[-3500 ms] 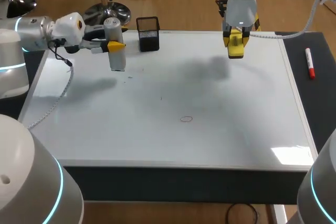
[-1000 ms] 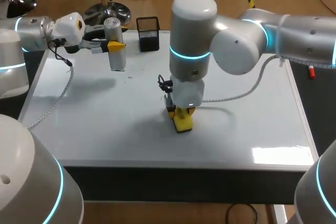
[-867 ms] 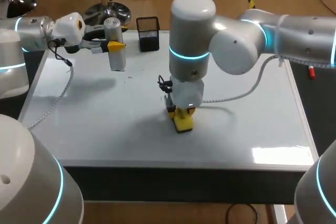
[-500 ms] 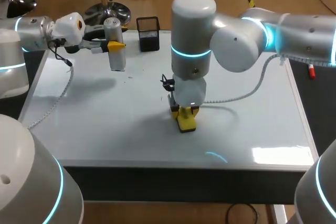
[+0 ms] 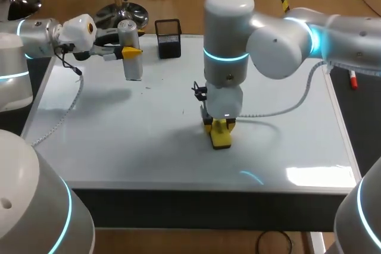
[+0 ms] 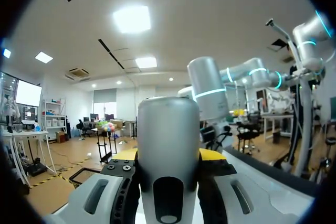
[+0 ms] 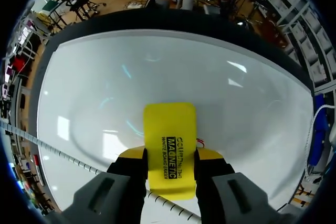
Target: Pick up the inspection probe, press it on each red-marked spot on the whiteboard one by one, put down the probe, pick up the eraser, and wipe off all the red marks.
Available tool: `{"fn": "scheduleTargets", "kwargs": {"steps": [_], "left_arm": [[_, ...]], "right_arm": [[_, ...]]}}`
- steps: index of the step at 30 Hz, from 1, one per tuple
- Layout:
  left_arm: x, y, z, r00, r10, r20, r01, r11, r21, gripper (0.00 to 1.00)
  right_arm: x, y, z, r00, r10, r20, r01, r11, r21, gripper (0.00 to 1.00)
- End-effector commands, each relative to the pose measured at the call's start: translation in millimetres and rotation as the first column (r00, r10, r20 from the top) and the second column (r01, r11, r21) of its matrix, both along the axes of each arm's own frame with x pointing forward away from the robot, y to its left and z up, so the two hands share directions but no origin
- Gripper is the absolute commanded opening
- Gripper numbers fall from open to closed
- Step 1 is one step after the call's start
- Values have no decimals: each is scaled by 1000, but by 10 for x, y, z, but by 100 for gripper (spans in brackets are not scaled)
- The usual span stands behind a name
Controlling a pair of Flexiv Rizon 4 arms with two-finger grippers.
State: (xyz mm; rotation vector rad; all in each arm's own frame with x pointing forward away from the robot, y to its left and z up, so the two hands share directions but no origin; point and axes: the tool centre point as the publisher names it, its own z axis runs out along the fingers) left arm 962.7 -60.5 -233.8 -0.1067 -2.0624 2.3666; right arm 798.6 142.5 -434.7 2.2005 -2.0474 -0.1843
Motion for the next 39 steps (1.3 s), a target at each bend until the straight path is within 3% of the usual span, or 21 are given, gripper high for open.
{"fn": "scheduleTargets", "kwargs": {"steps": [1, 10, 17, 21, 31, 39], "left_arm": [[-3, -2, 8, 1000, 1, 2, -1, 1000, -1, 0], [-3, -2, 8, 1000, 1, 2, -1, 1000, -1, 0], [-3, -2, 8, 1000, 1, 2, -1, 1000, -1, 0], [-3, -2, 8, 1000, 1, 2, -1, 1000, -1, 0], [-3, -2, 8, 1000, 1, 2, -1, 1000, -1, 0], [-3, -2, 8, 1000, 1, 2, -1, 1000, -1, 0]], "right_arm": [[4, -175, -180, 1000, -5, 3, 5, 1000, 6, 0], [28, -245, -138, 1000, -24, 9, 24, 1000, 5, 0], [34, -5, 356, 994, 46, 96, -49, 998, 27, 0], [29, 206, 508, 987, 87, 134, -95, 994, 52, 0], [-66, 598, 233, 985, 159, 70, -165, 982, 97, 0], [-71, 590, 14, 987, 158, 20, -159, 982, 99, 0]]}}
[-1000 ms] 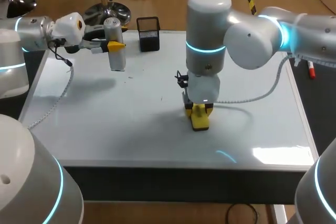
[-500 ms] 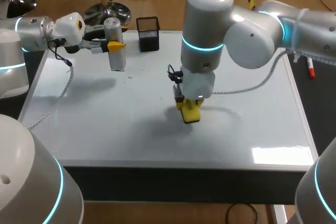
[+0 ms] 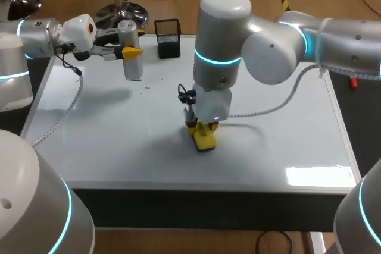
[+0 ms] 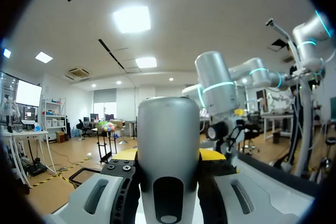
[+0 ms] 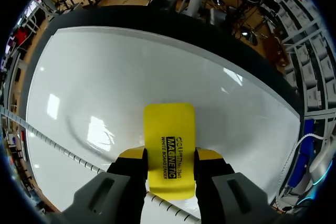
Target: Pick up the inspection probe, press it on each red-marked spot on the whiteboard one by one, put down the probe, pick up the eraser, and wipe off all the red marks.
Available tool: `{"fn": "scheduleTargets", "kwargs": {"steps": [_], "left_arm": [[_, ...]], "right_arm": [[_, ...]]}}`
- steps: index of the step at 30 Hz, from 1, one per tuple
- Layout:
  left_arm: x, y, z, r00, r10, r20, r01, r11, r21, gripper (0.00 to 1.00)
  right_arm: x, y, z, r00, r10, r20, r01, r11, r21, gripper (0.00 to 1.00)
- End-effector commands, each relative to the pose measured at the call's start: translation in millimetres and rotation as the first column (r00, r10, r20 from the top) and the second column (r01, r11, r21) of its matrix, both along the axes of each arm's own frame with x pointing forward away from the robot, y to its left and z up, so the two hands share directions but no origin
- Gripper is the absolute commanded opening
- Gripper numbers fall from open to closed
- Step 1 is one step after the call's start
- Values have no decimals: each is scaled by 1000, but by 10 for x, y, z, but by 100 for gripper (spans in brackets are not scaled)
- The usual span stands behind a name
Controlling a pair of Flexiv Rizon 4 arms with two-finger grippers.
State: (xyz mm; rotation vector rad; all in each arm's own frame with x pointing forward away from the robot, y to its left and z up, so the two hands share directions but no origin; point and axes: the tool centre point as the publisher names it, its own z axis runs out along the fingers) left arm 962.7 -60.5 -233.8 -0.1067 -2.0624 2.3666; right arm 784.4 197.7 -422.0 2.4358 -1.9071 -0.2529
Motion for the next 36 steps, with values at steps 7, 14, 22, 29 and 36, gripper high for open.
{"fn": "scheduleTargets", "kwargs": {"steps": [7, 14, 22, 29, 36], "left_arm": [[-4, -2, 8, 1000, 1, 2, -1, 1000, -1, 0], [-4, -2, 8, 1000, 1, 2, -1, 1000, -1, 0], [-4, -2, 8, 1000, 1, 2, -1, 1000, -1, 0], [-4, -2, 8, 1000, 1, 2, -1, 1000, -1, 0], [-4, -2, 8, 1000, 1, 2, -1, 1000, -1, 0]], "right_arm": [[89, -119, -154, 999, -35, -30, 34, 999, -26, 0], [113, -335, -190, 996, -78, -36, 77, 996, -47, 0], [114, -582, -217, 991, -128, -44, 124, 990, -74, 0], [129, -652, -201, 988, -147, -36, 144, 987, -76, 0], [224, -738, 56, 988, -154, 19, 155, 986, -67, 0]]}}
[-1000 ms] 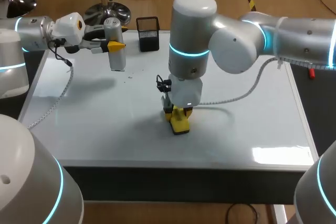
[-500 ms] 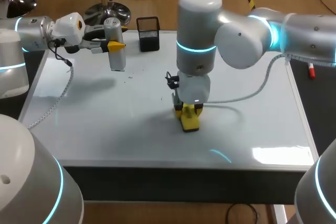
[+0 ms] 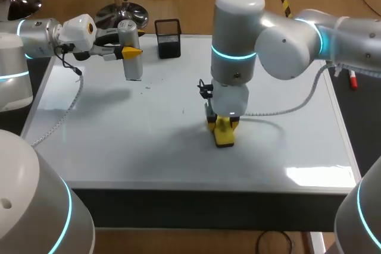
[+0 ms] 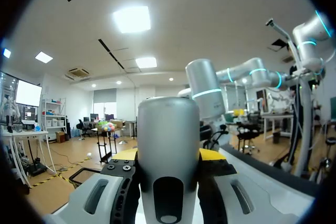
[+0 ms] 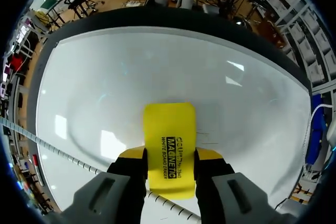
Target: Pick up the inspection probe, press it on each red-marked spot on the whiteboard one by one, put down the probe, pick up the eraser, and wipe off all the red marks.
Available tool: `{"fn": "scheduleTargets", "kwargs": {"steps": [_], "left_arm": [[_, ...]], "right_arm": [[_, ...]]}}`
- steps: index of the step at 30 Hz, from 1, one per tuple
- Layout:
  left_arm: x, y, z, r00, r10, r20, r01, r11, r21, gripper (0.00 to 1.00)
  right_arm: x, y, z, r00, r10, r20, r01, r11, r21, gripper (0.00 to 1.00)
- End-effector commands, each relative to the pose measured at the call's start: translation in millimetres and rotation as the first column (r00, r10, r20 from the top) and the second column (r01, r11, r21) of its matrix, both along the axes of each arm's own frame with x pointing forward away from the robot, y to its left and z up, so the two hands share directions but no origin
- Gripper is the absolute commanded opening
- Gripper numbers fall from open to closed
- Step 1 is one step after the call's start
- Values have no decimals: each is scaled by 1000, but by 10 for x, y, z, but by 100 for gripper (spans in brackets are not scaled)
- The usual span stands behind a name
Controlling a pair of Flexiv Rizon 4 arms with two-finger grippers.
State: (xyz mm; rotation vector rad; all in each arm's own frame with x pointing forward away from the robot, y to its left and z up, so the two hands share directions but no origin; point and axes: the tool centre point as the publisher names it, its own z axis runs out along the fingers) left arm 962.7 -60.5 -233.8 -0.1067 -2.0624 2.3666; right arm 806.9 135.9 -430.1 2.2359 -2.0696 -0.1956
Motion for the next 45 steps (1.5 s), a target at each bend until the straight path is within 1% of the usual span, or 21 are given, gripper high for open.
{"fn": "scheduleTargets", "kwargs": {"steps": [1, 4, 6, 12, 14, 15, 18, 22, 24, 26, 27, 29, 30, 32, 33, 34, 36, 40, 41, 42, 45], "left_arm": [[-3, -2, 8, 1000, 1, 2, -1, 1000, -1, 0], [-3, -2, 8, 1000, 1, 2, -1, 1000, -1, 0], [-3, -2, 8, 1000, 1, 2, -1, 1000, -1, 0], [-3, -2, 8, 1000, 1, 2, -1, 1000, -1, 0], [-3, -2, 8, 1000, 1, 2, -1, 1000, -1, 0], [-3, -2, 8, 1000, 1, 2, -1, 1000, -1, 0], [-3, -2, 8, 1000, 1, 2, -1, 1000, -1, 0], [-3, -2, 8, 1000, 1, 2, -1, 1000, -1, 0], [-3, -2, 8, 1000, 1, 2, -1, 1000, -1, 0], [-3, -2, 8, 1000, 1, 2, -1, 1000, -1, 0], [-3, -2, 8, 1000, 1, 2, -1, 1000, -1, 0], [-3, -2, 8, 1000, 1, 2, -1, 1000, -1, 0], [-3, -2, 8, 1000, 1, 2, -1, 1000, -1, 0], [-3, -2, 8, 1000, 1, 2, -1, 1000, -1, 0], [-3, -2, 8, 1000, 1, 2, -1, 1000, -1, 0], [-3, -2, 8, 1000, 1, 2, -1, 1000, -1, 0], [-3, -2, 8, 1000, 1, 2, -1, 1000, -1, 0], [-3, -2, 8, 1000, 1, 2, -1, 1000, -1, 0], [-3, -2, 8, 1000, 1, 2, -1, 1000, -1, 0], [-3, -2, 8, 1000, 1, 2, -1, 1000, -1, 0], [-3, -2, 8, 1000, 1, 2, -1, 1000, -1, 0]], "right_arm": [[17, -132, 169, 1000, 4, 29, -4, 1000, 0, 0], [101, -210, 304, 999, 6, 49, -6, 1000, -13, 0], [144, -269, 349, 998, 2, 56, 0, 1000, -25, 0], [228, -419, 405, 998, -9, 63, 12, 999, -47, 0], [263, -472, 424, 997, -23, 69, 25, 999, -35, 0], [291, -505, 427, 997, -27, 68, 30, 998, -47, 0], [402, -600, 459, 996, -37, 76, 41, 998, -41, 0], [612, -723, 512, 995, -47, 85, 50, 998, -39, 0], [732, -773, 539, 995, -44, 90, 48, 998, -46, 0], [867, -836, 550, 994, -48, 94, 52, 998, -34, 0], [937, -864, 547, 995, -46, 92, 51, 998, -47, 0], [1081, -915, 541, 995, -49, 87, 53, 998, -34, 0], [1163, -942, 531, 996, -46, 80, 50, 997, -51, 0], [1313, -992, 521, 996, -51, 75, 55, 997, -53, 0], [1408, -1022, 511, 996, -51, 70, 55, 997, -54, 0], [1496, -1050, 509, 996, -63, 67, 65, 997, -38, 0], [1667, -1087, 514, 997, -55, 61, 58, 997, -53, 0], [2038, -1171, 545, 996, -69, 51, 72, 996, -59, 0], [2127, -1187, 555, 996, -69, 50, 72, 996, -50, 0], [2226, -1199, 570, 996, -75, 49, 77, 996, -39, 0], [2478, -1172, 619, 996, -71, 49, 74, 996, -50, 0]]}}
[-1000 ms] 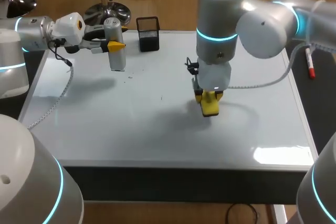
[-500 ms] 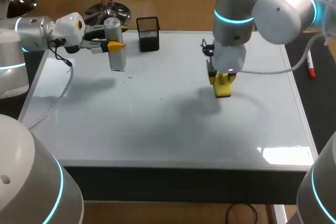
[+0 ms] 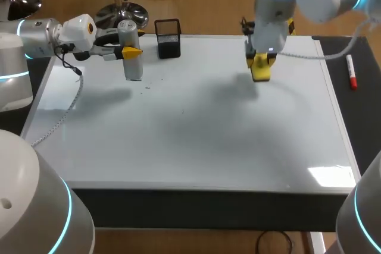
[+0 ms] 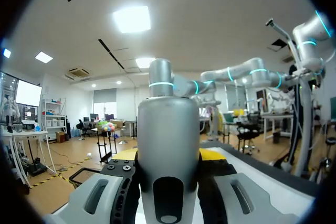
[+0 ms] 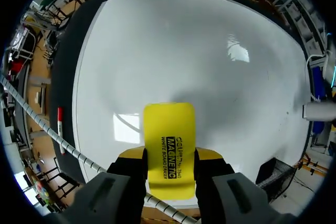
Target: Pick up the inspection probe, press it on each red-marked spot on the whiteboard one by one, put down the probe, pick up the eraser, and wipe off all the red marks.
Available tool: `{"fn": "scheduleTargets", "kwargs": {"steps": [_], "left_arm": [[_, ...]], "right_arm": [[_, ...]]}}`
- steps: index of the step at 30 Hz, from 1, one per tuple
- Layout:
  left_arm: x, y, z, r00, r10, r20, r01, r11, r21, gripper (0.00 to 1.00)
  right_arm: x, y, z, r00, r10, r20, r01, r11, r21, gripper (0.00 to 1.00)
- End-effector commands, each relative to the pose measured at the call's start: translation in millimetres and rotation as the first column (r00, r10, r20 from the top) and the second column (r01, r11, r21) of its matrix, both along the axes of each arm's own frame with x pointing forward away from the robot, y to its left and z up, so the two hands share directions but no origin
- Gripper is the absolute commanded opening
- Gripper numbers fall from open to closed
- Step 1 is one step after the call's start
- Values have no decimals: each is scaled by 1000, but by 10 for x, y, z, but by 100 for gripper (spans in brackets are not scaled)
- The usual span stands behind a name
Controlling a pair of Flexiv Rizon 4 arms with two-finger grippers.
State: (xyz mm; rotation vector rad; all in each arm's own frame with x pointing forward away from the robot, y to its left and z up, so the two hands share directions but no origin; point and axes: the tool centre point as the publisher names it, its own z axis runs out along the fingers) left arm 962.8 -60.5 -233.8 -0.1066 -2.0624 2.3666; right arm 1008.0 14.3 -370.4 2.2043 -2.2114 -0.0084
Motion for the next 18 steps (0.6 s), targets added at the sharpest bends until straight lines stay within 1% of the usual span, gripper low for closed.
{"fn": "scheduleTargets", "kwargs": {"steps": [1, 6, 9, 13, 18], "left_arm": [[-4, -2, 8, 1000, 1, 2, -1, 1000, -1, 0], [-4, -2, 8, 1000, 1, 2, -1, 1000, -1, 0], [-4, -2, 8, 1000, 1, 2, -1, 1000, -1, 0], [-4, -2, 8, 1000, 1, 2, -1, 1000, -1, 0], [-4, -2, 8, 1000, 1, 2, -1, 1000, -1, 0]], "right_arm": [[550, 60, 34, 996, 4, -89, -5, 1000, -6, 0], [888, 220, 48, 996, 30, -89, -31, 1000, -1, 0], [1032, 352, 35, 995, 57, -86, -56, 998, 15, 0], [1153, 539, -4, 992, 90, -83, -89, 996, 17, 0], [1233, 738, -76, 989, 117, -86, -115, 993, 32, 0]]}}
